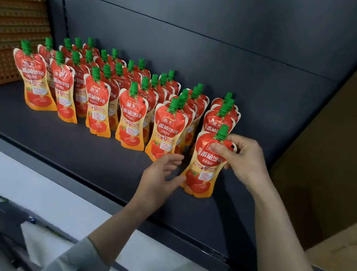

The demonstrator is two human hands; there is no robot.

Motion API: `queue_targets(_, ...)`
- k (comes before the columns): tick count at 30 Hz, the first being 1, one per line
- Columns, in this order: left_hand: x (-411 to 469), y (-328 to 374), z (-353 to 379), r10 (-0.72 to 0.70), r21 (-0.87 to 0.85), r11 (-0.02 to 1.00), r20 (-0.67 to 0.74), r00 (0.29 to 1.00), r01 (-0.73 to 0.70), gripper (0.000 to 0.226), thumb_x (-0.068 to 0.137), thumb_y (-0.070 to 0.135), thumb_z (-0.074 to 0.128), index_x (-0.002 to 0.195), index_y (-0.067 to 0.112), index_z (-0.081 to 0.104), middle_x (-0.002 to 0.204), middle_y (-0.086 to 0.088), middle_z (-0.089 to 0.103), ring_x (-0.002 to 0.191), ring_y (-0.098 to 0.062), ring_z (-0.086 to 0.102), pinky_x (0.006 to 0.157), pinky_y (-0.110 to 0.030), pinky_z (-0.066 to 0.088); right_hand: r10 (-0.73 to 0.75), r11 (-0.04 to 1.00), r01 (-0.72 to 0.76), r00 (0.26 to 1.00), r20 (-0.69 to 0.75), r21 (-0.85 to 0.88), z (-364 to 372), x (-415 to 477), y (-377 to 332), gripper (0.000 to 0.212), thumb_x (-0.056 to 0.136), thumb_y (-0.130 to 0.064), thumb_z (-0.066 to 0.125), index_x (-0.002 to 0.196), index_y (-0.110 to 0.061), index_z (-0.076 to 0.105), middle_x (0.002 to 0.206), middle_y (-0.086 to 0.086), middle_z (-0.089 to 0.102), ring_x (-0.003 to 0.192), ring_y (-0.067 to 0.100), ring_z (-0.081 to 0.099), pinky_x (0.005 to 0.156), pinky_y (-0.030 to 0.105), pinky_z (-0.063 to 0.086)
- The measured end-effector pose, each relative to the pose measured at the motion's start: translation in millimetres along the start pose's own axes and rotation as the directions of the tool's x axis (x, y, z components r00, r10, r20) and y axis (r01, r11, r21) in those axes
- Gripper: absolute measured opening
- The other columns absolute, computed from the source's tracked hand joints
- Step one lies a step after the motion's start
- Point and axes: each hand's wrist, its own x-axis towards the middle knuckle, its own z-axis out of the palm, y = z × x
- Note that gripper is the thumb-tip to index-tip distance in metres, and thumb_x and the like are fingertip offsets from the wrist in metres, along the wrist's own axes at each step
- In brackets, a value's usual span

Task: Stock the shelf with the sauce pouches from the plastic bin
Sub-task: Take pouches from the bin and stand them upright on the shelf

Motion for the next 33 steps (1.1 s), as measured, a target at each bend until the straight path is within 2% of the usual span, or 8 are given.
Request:
queue_targets(2, -2.6, -7.6, 6.6, 0.056, 0.16, 0.986, -0.018, 0.998, -0.053, 0.047, 0.083, 0.015, 0.074, 0.126, 0.026, 0.057, 0.123, 0.008, 0.059, 0.114, -0.006, 0.055, 0.097, -0.022, 0.047, -0.001, 1.0, 0.0, 0.999, -0.047, -0.018, -4.3, 5.5, 5.6, 0.017, 0.087, -0.026, 0.073, 0.103, -0.018, 0.072, 0.095, -0.01, 0.073, 0.073, -0.006, 0.068, 0.051, 0.011, 0.047)
queue_targets(5, 0.3, -14.2, 19.6, 0.119, 0.319, 0.936, 0.108, 0.987, -0.148, 0.049, 0.088, 0.016, 0.067, 0.134, 0.023, 0.052, 0.135, 0.006, 0.053, 0.127, -0.009, 0.048, 0.106, -0.029, 0.042, -0.005, 1.0, 0.004, 0.995, -0.098, -0.01, -3.0, 14.8, 11.7, 0.022, 0.088, -0.027, 0.073, 0.107, -0.016, 0.071, 0.101, -0.006, 0.073, 0.078, -0.004, 0.069, 0.056, 0.012, 0.052)
queue_targets(9, 14.0, -15.5, 33.9, 0.088, 0.431, 0.886, 0.206, 0.975, -0.171, 0.057, 0.092, 0.018, 0.062, 0.145, 0.017, 0.04, 0.148, 0.001, 0.041, 0.139, -0.013, 0.035, 0.109, -0.016, 0.023, -0.024, 1.0, 0.021, 0.991, -0.13, -0.022, 4.0, 28.0, 16.2, 0.032, 0.089, -0.028, 0.072, 0.117, -0.014, 0.069, 0.11, -0.007, 0.07, 0.093, 0.003, 0.069, 0.079, 0.029, 0.06)
queue_targets(13, 27.9, -16.6, 43.3, 0.037, 0.497, 0.855, 0.228, 0.973, -0.149, 0.062, 0.095, 0.021, 0.057, 0.15, 0.015, 0.03, 0.156, -0.001, 0.029, 0.145, -0.014, 0.023, 0.11, -0.015, 0.014, -0.051, 0.995, 0.039, 0.988, -0.143, -0.092, 7.4, 43.5, 23.0, 0.039, 0.091, -0.032, 0.069, 0.125, -0.015, 0.065, 0.123, -0.001, 0.068, 0.108, 0.011, 0.065, 0.088, 0.037, 0.059)
queue_targets(21, 36.9, -21.2, 47.0, 0.019, 0.511, 0.848, 0.236, 0.972, -0.141, 0.062, 0.096, 0.02, 0.056, 0.151, 0.014, 0.027, 0.158, -0.002, 0.025, 0.146, -0.016, 0.021, 0.114, -0.022, 0.017, -0.073, 0.978, 0.043, 0.988, -0.139, -0.205, 9.9, 53.7, 28.9, 0.041, 0.093, -0.035, 0.065, 0.13, -0.019, 0.059, 0.13, 0.0, 0.063, 0.116, 0.015, 0.062, 0.09, 0.046, 0.058)
queue_targets(27, 27.6, -16.7, 27.9, 0.063, 0.465, 0.864, 0.279, 0.958, -0.192, 0.059, 0.096, 0.019, 0.056, 0.15, 0.017, 0.032, 0.154, 0.001, 0.033, 0.142, -0.013, 0.028, 0.108, -0.015, 0.018, -0.134, 0.938, 0.068, 0.976, -0.175, -0.341, 12.5, 42.1, 22.0, 0.044, 0.093, -0.035, 0.066, 0.134, -0.021, 0.054, 0.132, 0.0, 0.062, 0.119, 0.017, 0.06, 0.097, 0.041, 0.054)
queue_targets(29, 20.5, -14.2, 13.8, 0.104, 0.425, 0.878, 0.276, 0.956, -0.219, 0.053, 0.095, 0.019, 0.057, 0.146, 0.02, 0.04, 0.149, 0.003, 0.042, 0.137, -0.013, 0.036, 0.106, -0.014, 0.023, -0.198, 0.902, 0.079, 0.95, -0.243, -0.424, 13.8, 35.4, 19.5, 0.046, 0.093, -0.035, 0.066, 0.135, -0.024, 0.05, 0.131, 0.001, 0.06, 0.118, 0.02, 0.058, 0.095, 0.045, 0.052)
queue_targets(33, -3.2, -15.1, -24.7, 0.163, 0.316, 0.921, 0.222, 0.961, -0.229, 0.042, 0.094, 0.02, 0.059, 0.135, 0.027, 0.053, 0.136, 0.006, 0.054, 0.124, -0.01, 0.051, 0.103, -0.032, 0.045, -0.271, 0.861, 0.038, 0.878, -0.394, -0.507, 35.5, 5.9, 12.5, 0.044, 0.095, -0.03, 0.062, 0.136, -0.019, 0.047, 0.128, 0.008, 0.053, 0.114, 0.024, 0.055, 0.091, 0.047, 0.052)
